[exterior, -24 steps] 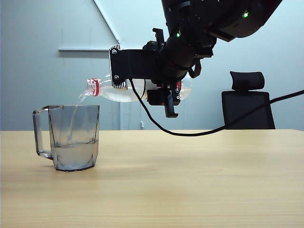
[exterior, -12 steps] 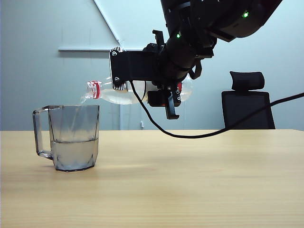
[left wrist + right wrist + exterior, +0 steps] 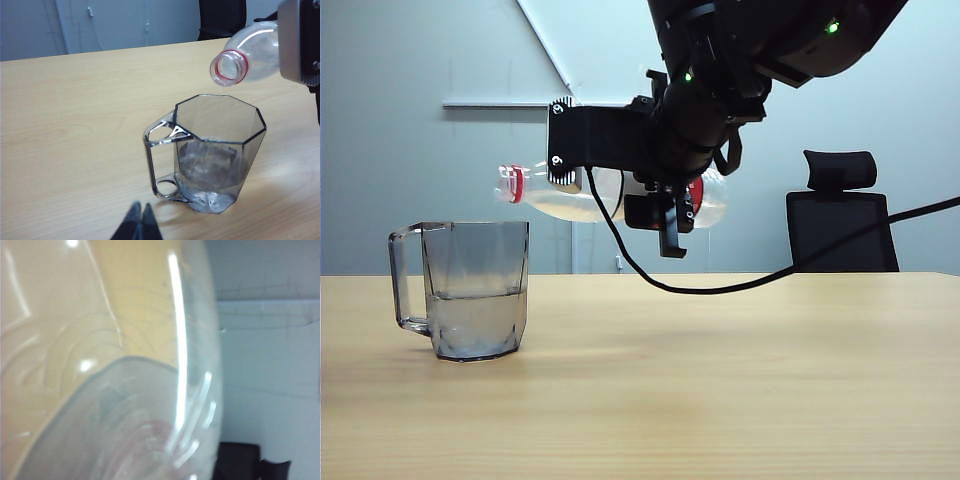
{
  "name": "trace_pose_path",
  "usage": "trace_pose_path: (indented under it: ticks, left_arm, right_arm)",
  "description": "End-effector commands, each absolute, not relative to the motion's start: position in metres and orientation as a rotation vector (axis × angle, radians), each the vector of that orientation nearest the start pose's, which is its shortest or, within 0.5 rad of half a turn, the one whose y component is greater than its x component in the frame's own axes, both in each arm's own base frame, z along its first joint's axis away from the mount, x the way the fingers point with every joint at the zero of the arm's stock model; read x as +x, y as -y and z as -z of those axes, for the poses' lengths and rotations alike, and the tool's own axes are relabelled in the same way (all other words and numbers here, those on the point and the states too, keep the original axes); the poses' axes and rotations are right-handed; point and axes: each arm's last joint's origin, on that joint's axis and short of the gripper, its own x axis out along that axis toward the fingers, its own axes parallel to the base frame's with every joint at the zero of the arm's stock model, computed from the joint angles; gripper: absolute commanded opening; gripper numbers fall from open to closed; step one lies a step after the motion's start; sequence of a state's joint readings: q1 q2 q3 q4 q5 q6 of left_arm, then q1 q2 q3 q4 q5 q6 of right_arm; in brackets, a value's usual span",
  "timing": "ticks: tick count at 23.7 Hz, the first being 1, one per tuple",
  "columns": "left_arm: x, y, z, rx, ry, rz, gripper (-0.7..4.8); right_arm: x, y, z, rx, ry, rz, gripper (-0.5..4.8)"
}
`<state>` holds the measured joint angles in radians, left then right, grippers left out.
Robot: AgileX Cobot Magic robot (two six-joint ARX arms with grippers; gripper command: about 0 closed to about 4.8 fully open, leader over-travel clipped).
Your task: Pick up the mineral water bottle on the table and pour water into the mug until it's half full.
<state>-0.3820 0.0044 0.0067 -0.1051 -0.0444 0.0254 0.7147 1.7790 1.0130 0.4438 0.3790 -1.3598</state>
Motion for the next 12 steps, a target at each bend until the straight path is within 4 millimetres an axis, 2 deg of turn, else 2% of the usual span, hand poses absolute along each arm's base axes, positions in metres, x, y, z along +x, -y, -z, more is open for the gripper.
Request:
trace_pose_path:
  ticks: [1,8,12]
  left_arm:
    - [0.0906,0.0350,-0.1568,0.042,-0.088,0.341,-0.02]
    - [0.0906,0.0350,-0.1568,0.042,-0.088,0.341,-0.02]
    - [0.0906,0.0350,-0.1568,0.042,-0.088,0.341,-0.02]
  right_arm:
    - [0.2948,-0.2440,-0.2134,-1.399,-0.008,-0.441,2.63]
    - [0.2900,-0.2458,-0.2112,-1.246,-0.077,-0.464,2.63]
    - [0.2874,-0.2439,-0.2197,-1.036,-0.105,-0.446,2.63]
